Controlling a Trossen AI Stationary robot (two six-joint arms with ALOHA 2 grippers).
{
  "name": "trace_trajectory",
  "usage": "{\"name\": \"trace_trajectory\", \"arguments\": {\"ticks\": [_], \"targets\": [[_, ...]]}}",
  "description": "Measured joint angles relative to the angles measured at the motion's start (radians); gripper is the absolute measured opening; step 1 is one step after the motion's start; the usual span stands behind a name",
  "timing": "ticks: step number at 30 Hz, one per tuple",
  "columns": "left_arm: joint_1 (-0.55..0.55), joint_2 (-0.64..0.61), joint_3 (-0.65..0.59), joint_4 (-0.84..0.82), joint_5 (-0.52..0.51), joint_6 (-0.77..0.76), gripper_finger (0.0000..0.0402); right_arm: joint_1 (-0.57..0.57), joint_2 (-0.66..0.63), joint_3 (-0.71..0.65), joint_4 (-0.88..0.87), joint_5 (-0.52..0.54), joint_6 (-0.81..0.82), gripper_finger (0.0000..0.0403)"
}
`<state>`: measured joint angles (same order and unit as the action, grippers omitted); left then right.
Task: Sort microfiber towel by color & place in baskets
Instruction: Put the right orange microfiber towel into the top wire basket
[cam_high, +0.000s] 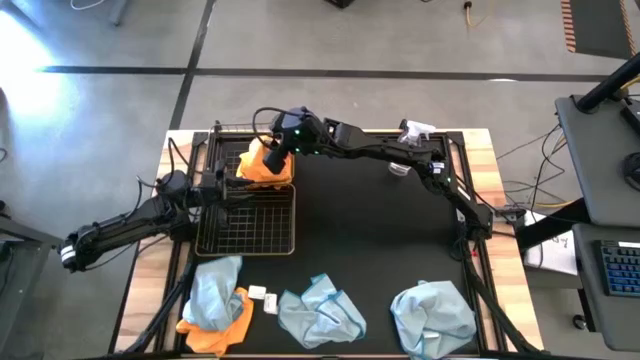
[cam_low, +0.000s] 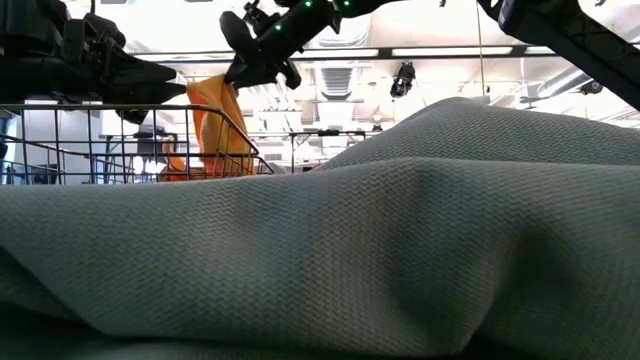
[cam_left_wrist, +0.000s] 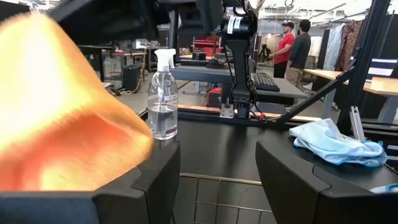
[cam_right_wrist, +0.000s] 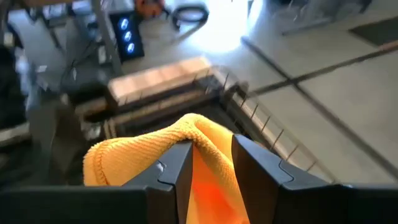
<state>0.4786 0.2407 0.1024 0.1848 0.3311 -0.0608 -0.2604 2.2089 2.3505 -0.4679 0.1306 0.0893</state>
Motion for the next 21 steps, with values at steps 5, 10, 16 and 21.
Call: {"name": "trace_trajectory", "arguments": {"ticks": [5,10,16,21], "targets": [[0.000,0.000,0.000,0.000,0.000,0.000,0.0194,-0.002,0.000,0.000,0.046,0.001,-0.002,0.0098],[0.000,0.000,0.000,-0.001,-0.001,0.000,0.0194,-0.001,0.000,0.000,-0.057,-0.001,-0.053,0.0093],[0.000,0.000,0.000,-0.001,-0.003,0.000,0.0194,-0.001,0.000,0.000,-0.251,-0.007,-0.126,0.0098],[0.000,0.000,0.000,-0.001,-0.008,0.000,0.0194,0.000,0.003,-0.008,-0.321,-0.008,-0.127,0.0093]]}}
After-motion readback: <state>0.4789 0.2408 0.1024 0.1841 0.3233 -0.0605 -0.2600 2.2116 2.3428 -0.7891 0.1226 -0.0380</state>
